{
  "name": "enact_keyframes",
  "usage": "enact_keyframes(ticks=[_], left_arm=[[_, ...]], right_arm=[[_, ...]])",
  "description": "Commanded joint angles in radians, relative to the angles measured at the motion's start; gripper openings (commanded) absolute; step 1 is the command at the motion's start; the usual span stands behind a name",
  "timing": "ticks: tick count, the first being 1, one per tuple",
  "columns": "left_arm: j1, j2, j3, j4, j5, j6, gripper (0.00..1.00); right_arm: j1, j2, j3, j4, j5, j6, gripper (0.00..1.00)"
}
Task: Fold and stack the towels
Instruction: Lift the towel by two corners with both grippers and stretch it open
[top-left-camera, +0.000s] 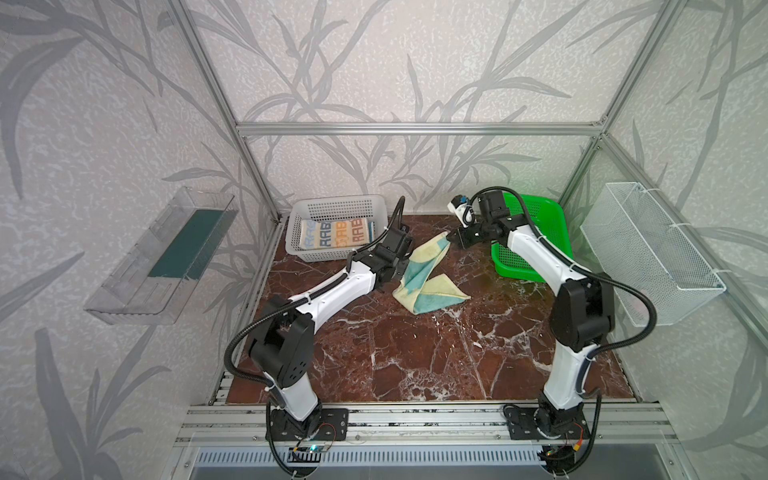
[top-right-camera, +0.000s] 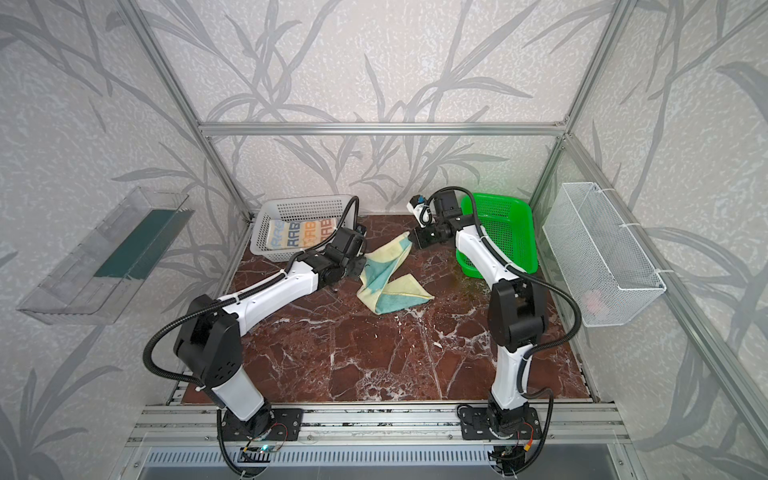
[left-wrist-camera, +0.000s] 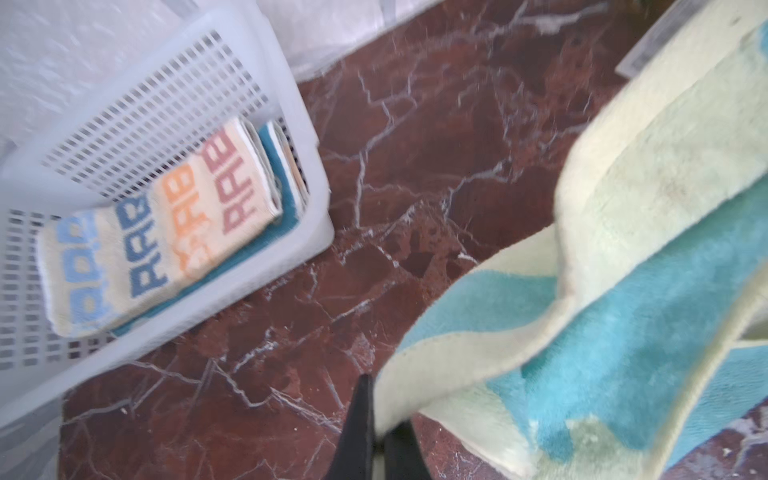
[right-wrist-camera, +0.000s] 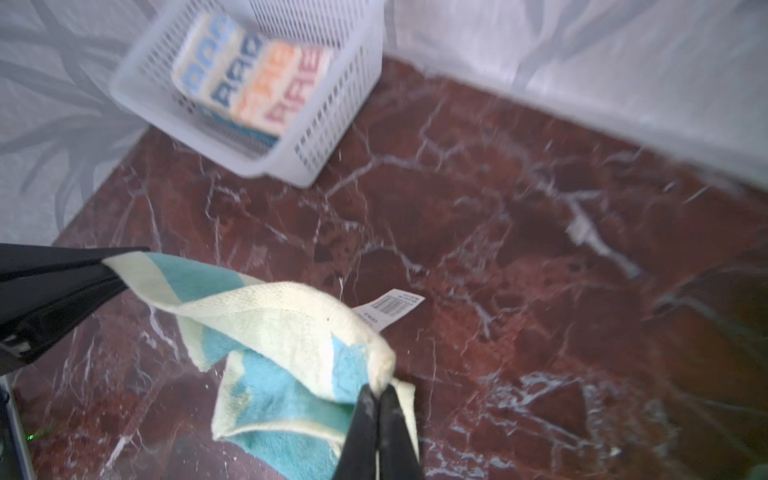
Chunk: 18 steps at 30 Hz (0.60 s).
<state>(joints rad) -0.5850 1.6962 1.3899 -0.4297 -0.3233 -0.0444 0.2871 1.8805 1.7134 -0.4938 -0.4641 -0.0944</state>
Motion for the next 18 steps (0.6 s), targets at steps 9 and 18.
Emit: enact_keyframes(ticks=[9, 18], left_arm=[[0.007, -0.131, 0.295, -0.216, -0.116, 0.077, 0.0], [0.007, -0.269, 0.409, -0.284, -0.036, 0.114, 0.0]], right_arm=[[-0.062, -0.287, -0.006, 0.143, -0.036, 0.079, 0.0], [-0.083, -0.503, -0.055, 0.112, -0.092, 0.064, 0.0]])
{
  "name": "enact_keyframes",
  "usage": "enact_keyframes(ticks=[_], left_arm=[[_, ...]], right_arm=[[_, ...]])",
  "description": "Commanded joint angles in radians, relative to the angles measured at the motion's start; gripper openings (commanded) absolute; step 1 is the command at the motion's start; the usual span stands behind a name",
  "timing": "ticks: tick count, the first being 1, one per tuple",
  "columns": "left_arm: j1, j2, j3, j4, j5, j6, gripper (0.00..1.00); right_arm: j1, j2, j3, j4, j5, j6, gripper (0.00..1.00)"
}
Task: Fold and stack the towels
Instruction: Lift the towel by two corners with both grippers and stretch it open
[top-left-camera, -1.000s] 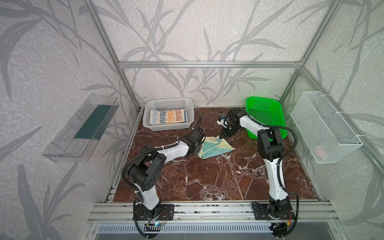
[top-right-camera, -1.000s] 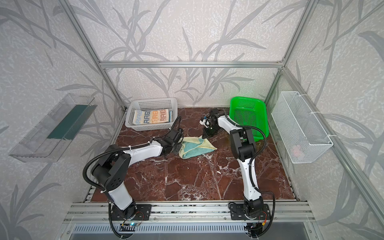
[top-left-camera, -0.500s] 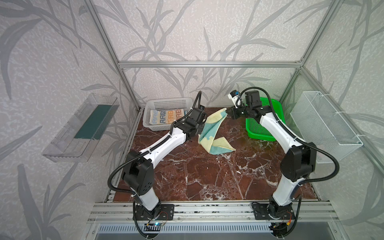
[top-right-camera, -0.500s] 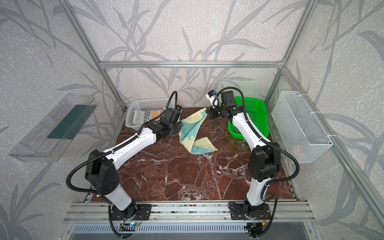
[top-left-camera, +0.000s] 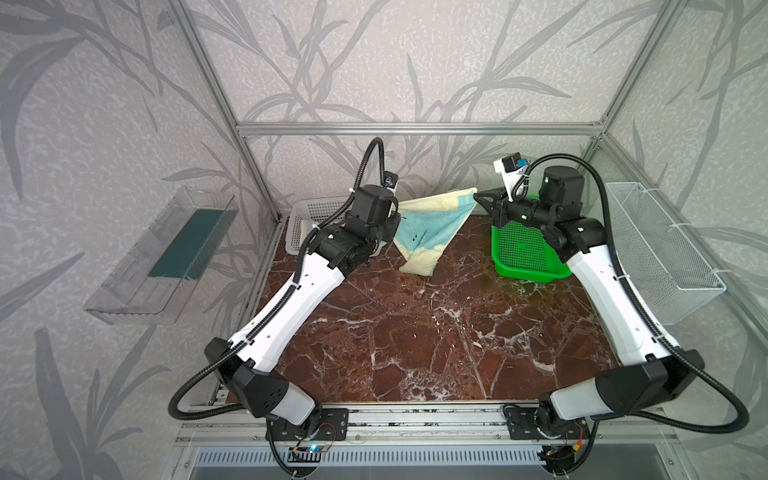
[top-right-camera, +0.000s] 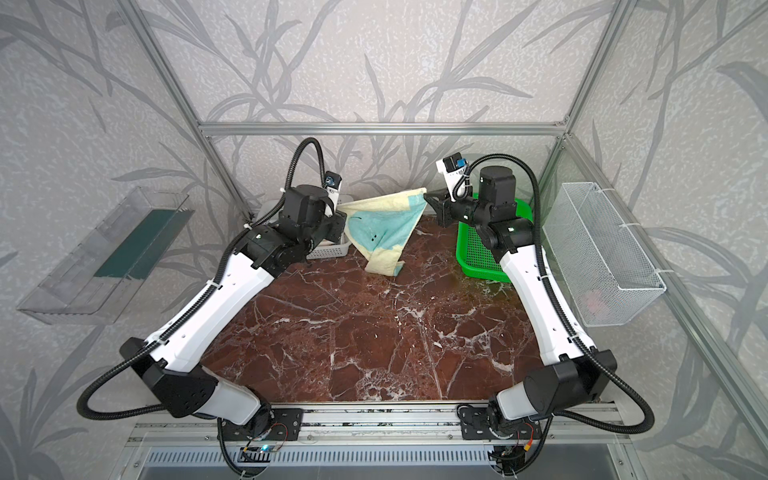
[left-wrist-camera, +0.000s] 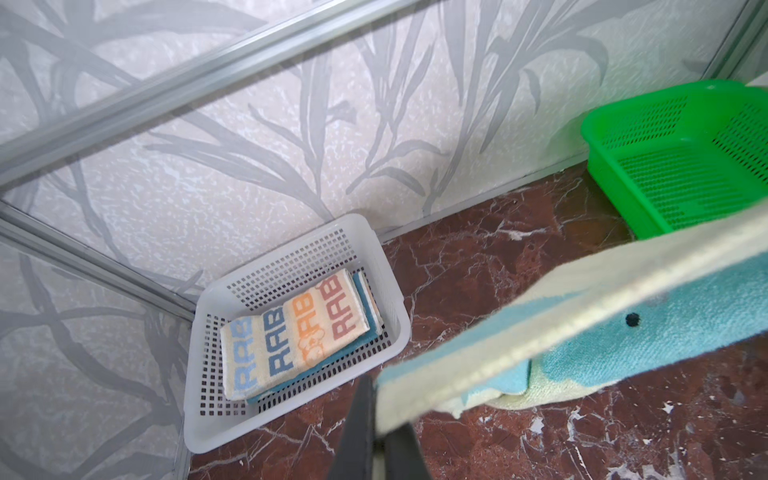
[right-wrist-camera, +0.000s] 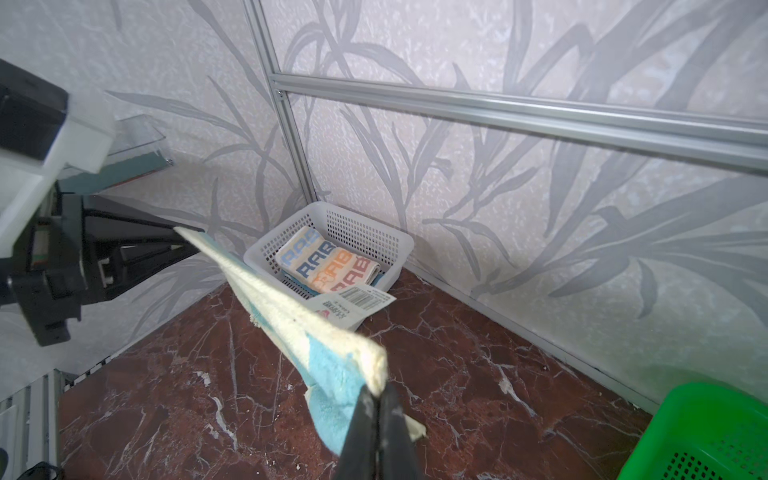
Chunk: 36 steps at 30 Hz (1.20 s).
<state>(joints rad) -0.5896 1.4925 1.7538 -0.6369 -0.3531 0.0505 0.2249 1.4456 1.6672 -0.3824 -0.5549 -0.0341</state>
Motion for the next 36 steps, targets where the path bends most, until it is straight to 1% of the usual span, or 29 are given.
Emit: enact_keyframes(ticks=[1, 8, 14, 18, 20, 23, 25, 28, 30, 36], left_arm=[[0.01, -0.083, 0.054, -0.085, 0.013, 0.018, 0.0], [0.007, -0.234, 0.041, -0.117, 0.111, -0.002, 0.0], [0.006, -0.376, -0.014, -0.133, 0.151, -0.023, 0.0], [0.005, -0.455, -0.048, -0.135, 0.225, -0.067, 0.0], [0.006, -0.489, -0.068, -0.139, 0.287, -0.09, 0.0], [0.005, -0.523, -0.115, -0.117, 0.329, -0.119, 0.0], [0.005, -0.526, -0.152, -0.097, 0.321, -0.119, 0.0], [0.006, -0.495, -0.18, -0.068, 0.248, -0.119, 0.0], [0.005, -0.452, -0.171, -0.057, 0.216, -0.113, 0.0], [0.009, -0.241, -0.109, -0.043, 0.102, -0.084, 0.0]], right_arm=[[-0.02, -0.089, -0.013, -0.004, -0.006, 0.008, 0.0], [-0.021, -0.238, -0.059, -0.003, -0.053, 0.035, 0.0], [-0.021, -0.36, -0.124, -0.007, -0.079, 0.053, 0.0], [-0.021, -0.431, -0.168, -0.013, -0.113, 0.063, 0.0], [-0.021, -0.462, -0.187, -0.019, -0.125, 0.068, 0.0], [-0.021, -0.492, -0.209, -0.027, -0.133, 0.079, 0.0], [-0.021, -0.495, -0.223, -0.033, -0.123, 0.081, 0.0], [-0.021, -0.475, -0.243, -0.04, -0.083, 0.073, 0.0], [-0.02, -0.447, -0.256, -0.036, -0.064, 0.064, 0.0], [-0.021, -0.316, -0.283, -0.012, 0.029, 0.015, 0.0]])
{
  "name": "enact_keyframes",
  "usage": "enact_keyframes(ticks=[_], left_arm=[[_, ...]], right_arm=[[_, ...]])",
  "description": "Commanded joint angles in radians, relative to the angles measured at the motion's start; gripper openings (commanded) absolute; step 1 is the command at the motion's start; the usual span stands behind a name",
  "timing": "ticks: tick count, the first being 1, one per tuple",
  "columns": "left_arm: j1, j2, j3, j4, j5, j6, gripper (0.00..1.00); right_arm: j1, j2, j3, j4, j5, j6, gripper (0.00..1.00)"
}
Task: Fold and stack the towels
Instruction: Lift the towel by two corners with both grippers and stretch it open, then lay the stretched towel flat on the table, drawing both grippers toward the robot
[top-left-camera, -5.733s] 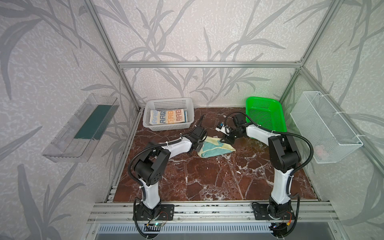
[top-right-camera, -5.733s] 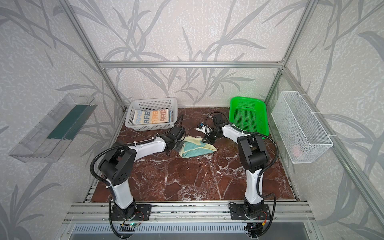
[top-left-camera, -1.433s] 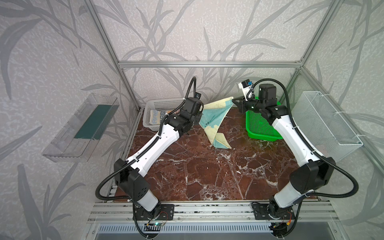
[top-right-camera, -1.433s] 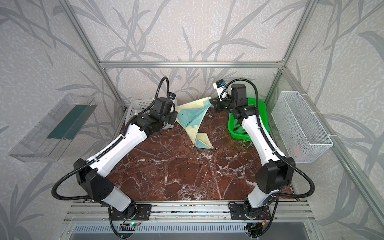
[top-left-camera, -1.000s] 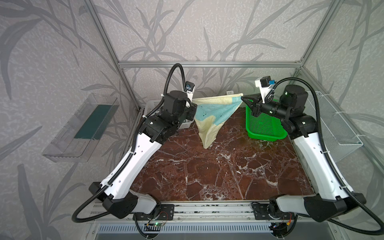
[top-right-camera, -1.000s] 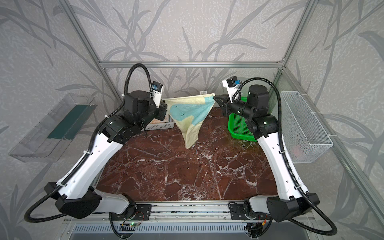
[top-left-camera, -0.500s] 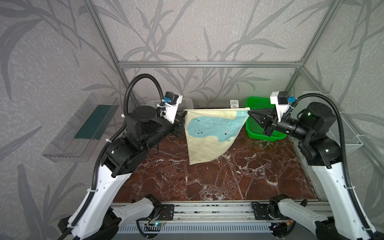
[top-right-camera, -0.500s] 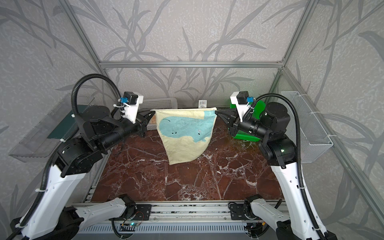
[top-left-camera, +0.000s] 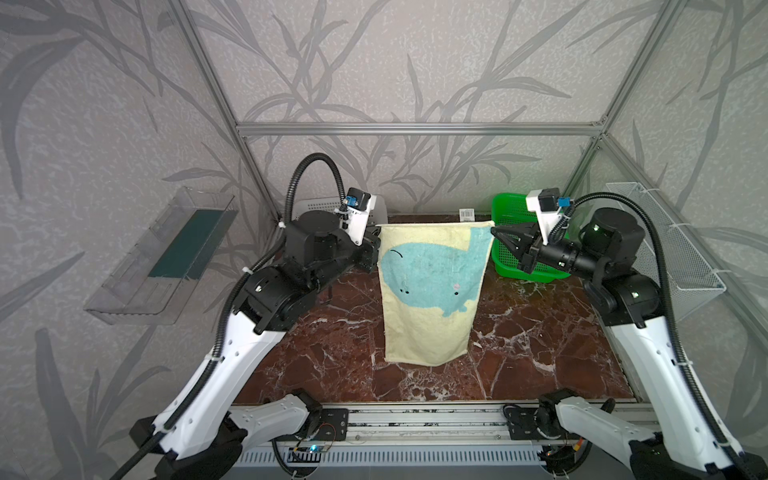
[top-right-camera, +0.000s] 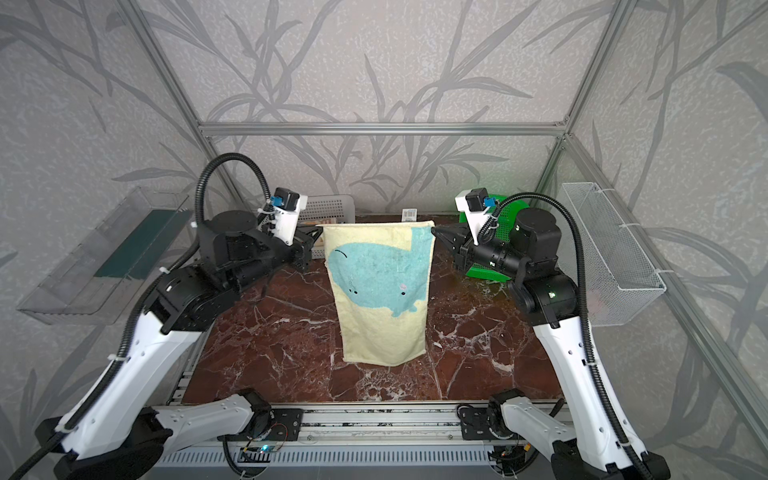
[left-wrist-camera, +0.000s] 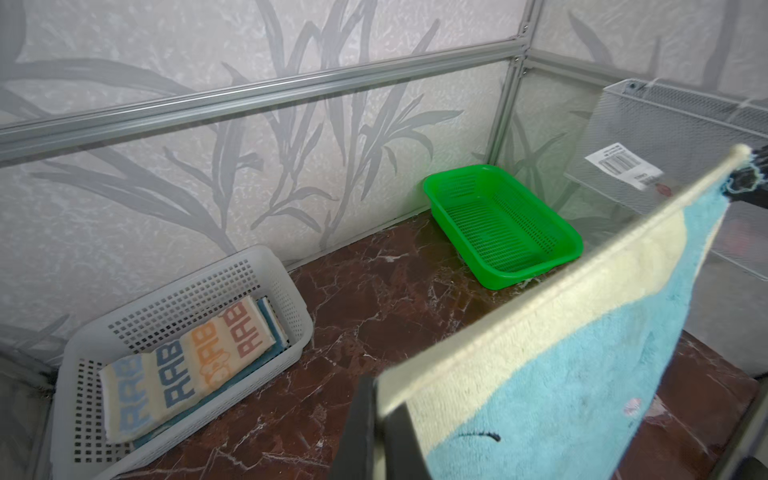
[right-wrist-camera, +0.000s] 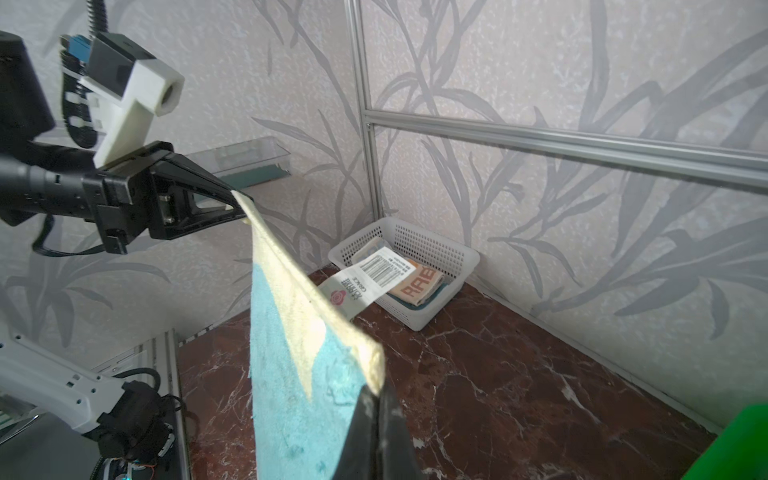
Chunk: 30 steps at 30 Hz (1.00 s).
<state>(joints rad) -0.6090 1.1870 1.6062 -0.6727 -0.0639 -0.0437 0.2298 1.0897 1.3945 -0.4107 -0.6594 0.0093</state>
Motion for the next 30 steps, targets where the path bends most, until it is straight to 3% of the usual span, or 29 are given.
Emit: enact_keyframes(ticks=[1, 8, 18, 23, 30], left_arm=[[0.031, 0.107, 0.048, -0.002, -0.204, 0.019, 0.0], [0.078, 0.405, 0.104, 0.064, -0.304, 0.051, 0.0], [0.144, 0.774, 0.363, 0.048, -0.394, 0.096, 0.0], [0.144, 0.85, 0.368, 0.056, -0.397, 0.107, 0.0], [0.141, 0.835, 0.256, 0.09, -0.379, 0.096, 0.0]], right_arm=[[-0.026, 0.064, -0.019, 0.03, 0.154, -0.039, 0.0], [-0.031, 0.288, -0.024, 0.149, 0.22, -0.07, 0.0], [-0.036, 0.61, 0.098, 0.261, 0.241, -0.066, 0.0], [-0.037, 0.715, 0.105, 0.276, 0.232, -0.096, 0.0], [-0.038, 0.753, 0.041, 0.282, 0.173, -0.175, 0.0]])
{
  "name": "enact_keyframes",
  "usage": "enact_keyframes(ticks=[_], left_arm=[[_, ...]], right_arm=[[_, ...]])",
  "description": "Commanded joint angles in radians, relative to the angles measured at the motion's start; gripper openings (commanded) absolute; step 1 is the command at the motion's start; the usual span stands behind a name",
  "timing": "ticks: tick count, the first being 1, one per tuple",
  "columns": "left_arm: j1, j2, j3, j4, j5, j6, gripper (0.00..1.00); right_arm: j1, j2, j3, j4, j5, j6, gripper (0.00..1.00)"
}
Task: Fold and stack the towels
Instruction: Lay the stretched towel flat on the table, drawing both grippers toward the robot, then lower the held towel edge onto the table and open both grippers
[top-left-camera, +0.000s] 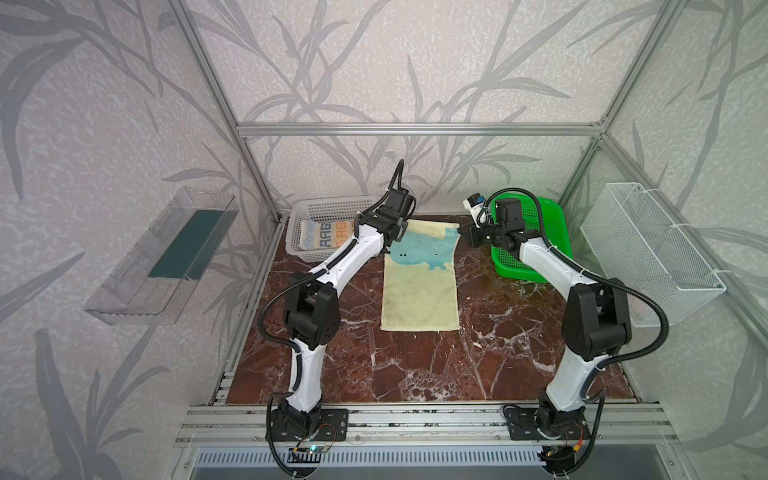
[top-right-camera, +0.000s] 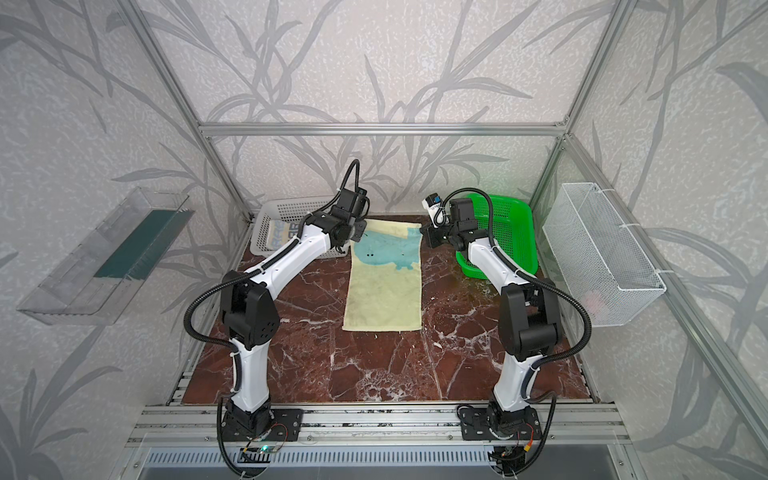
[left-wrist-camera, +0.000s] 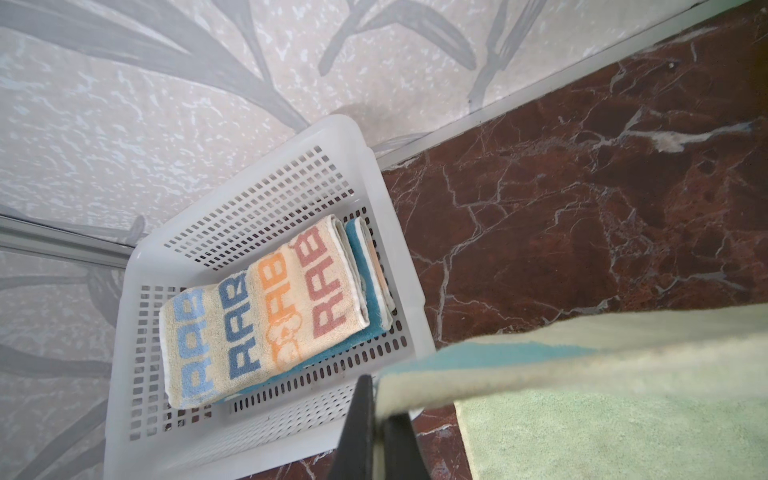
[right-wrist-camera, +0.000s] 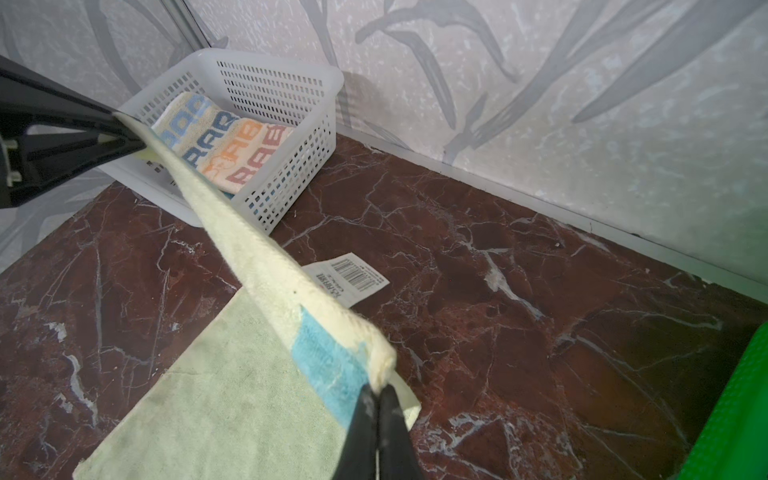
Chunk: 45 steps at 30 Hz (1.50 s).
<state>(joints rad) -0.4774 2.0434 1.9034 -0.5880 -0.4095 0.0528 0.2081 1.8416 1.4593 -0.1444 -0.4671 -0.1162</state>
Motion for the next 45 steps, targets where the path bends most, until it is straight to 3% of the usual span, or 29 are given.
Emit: enact_keyframes(ticks=[1, 11, 17, 24, 45], left_arm=[[0.007, -0.034, -0.068, 0.007, -0.029, -0.007, 0.0], [-0.028, -0.247, -0.377, 0.071, 0.075, -0.082, 0.0], [-0.048, -0.365, -0.517, 0.062, 0.113, -0.122, 0.0], [-0.057, -0.393, -0.607, 0.003, 0.285, -0.188, 0.0], [-0.1, -0.477, -0.79, 0.012, 0.273, -0.29, 0.0]], right_arm=[[-0.017, -0.002, -0.038, 0.016, -0.028, -0.061, 0.0], [-0.019, -0.112, -0.219, -0.004, -0.092, -0.094, 0.0], [-0.019, -0.203, -0.345, -0.022, -0.132, -0.044, 0.0], [-0.006, -0.288, -0.472, -0.023, -0.146, 0.032, 0.0], [0.07, -0.339, -0.635, -0.115, -0.068, 0.123, 0.0]])
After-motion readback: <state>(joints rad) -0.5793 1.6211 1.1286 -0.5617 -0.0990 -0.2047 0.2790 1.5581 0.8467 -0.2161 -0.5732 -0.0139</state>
